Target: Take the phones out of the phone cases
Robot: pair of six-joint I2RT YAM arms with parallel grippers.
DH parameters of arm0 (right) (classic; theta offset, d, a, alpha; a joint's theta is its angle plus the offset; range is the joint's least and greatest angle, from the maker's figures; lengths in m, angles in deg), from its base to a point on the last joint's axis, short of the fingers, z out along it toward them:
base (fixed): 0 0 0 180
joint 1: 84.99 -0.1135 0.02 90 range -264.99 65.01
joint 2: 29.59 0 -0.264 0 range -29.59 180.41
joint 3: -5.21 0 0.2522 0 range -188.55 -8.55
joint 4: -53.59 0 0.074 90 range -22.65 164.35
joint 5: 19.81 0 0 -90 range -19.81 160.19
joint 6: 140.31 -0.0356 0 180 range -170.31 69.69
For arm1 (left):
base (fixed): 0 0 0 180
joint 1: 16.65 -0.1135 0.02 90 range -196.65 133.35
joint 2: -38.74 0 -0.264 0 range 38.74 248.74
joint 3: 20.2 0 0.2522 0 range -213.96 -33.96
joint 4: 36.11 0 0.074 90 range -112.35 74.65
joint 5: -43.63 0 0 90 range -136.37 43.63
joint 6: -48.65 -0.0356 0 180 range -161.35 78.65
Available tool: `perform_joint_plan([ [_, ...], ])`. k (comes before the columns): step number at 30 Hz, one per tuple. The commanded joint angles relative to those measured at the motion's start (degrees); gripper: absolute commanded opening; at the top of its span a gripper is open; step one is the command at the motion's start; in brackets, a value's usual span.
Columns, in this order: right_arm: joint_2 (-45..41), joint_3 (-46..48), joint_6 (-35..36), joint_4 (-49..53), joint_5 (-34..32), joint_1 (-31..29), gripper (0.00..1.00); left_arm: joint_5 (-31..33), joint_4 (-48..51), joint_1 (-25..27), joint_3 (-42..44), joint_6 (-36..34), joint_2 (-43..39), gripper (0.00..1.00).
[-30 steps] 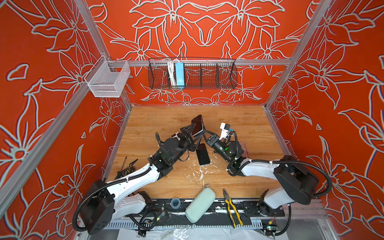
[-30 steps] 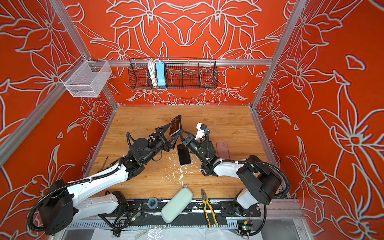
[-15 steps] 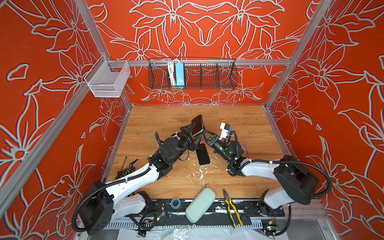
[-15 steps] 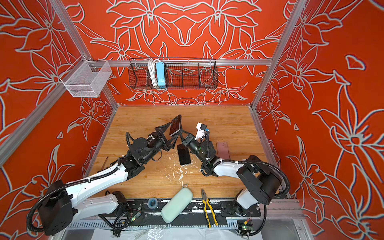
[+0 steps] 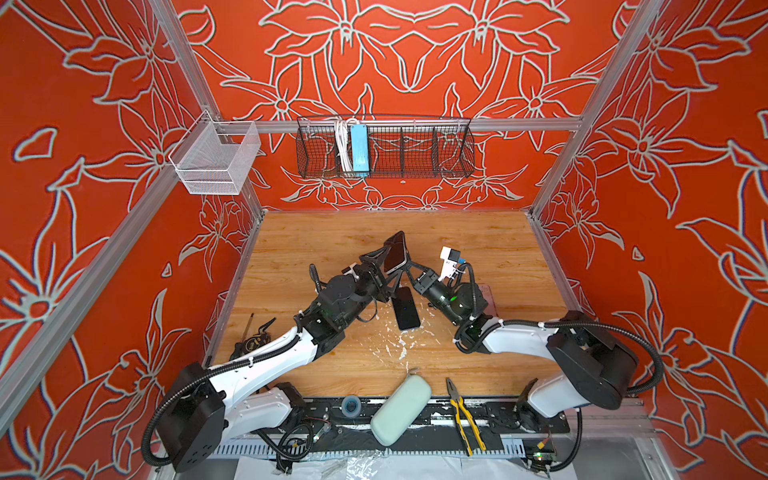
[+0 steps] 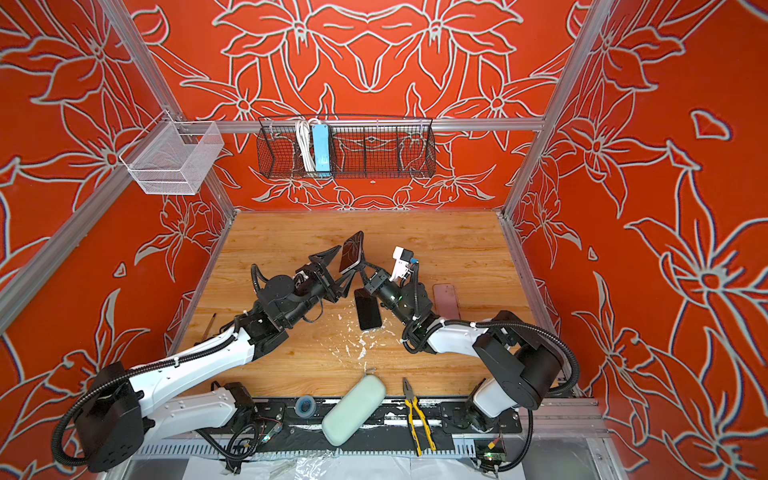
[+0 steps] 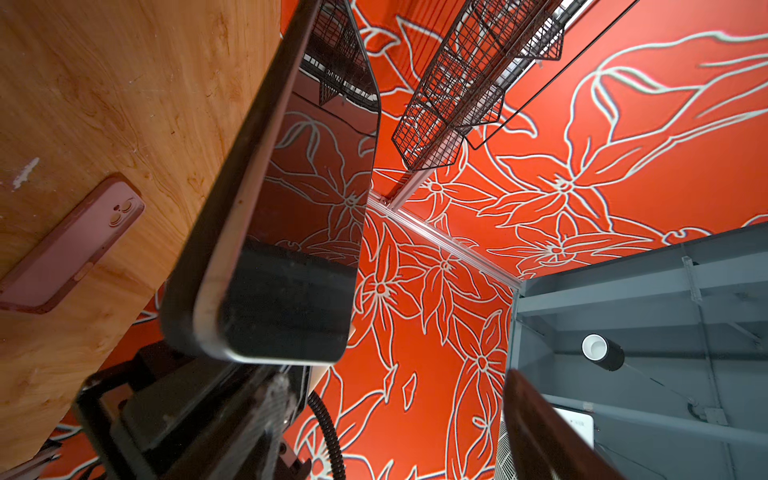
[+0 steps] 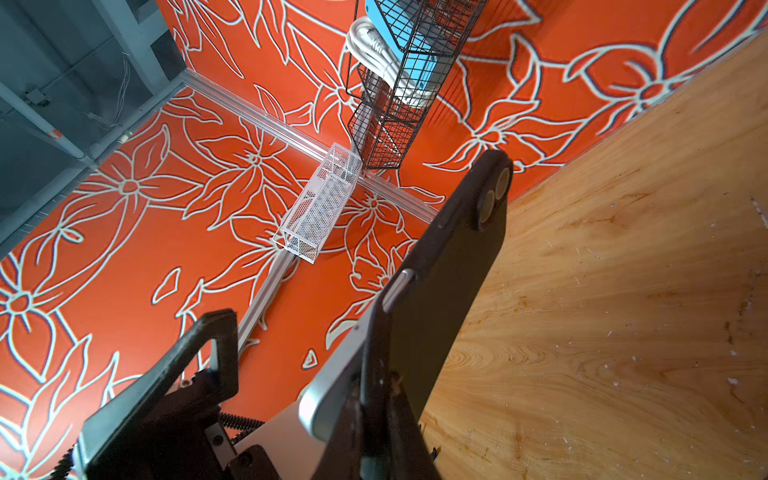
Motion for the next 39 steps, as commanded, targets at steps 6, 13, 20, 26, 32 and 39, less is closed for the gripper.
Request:
perform_joint_plan([
  [6, -1.99, 0.41, 0.94, -4.45, 0.92, -0.51, 0.0, 1.2, 0.04, -0.52, -0.39, -0.29, -1.34, 0.77],
  [13, -2.56, 1.0, 1.03, -4.45, 0.95, -0.52, 0.0, 1.4, 0.49, -0.83, -0.56, -0.73, -0.39, 0.74],
  [20, -3.22, 0.91, 1.43, -3.84, 0.96, -0.51, 0.0, 0.12, 0.55, -0.88, -1.29, -0.73, 1.75, 0.73],
  [26, -3.13, 0.96, 1.56, -3.83, 0.83, -0.51, 0.0, -2.96, 1.02, -0.81, -2.94, -1.73, 3.03, 0.74],
  [32, -3.04, 1.02, 1.47, -4.19, 1.09, -0.51, 0.0, -1.64, 0.83, -0.79, -2.06, -1.79, 2.96, 0.74],
  [39, -3.66, 1.38, 1.56, -4.19, 0.97, -0.51, 0.0, -0.84, 2.23, -0.88, -2.31, -2.49, 3.27, 0.7],
])
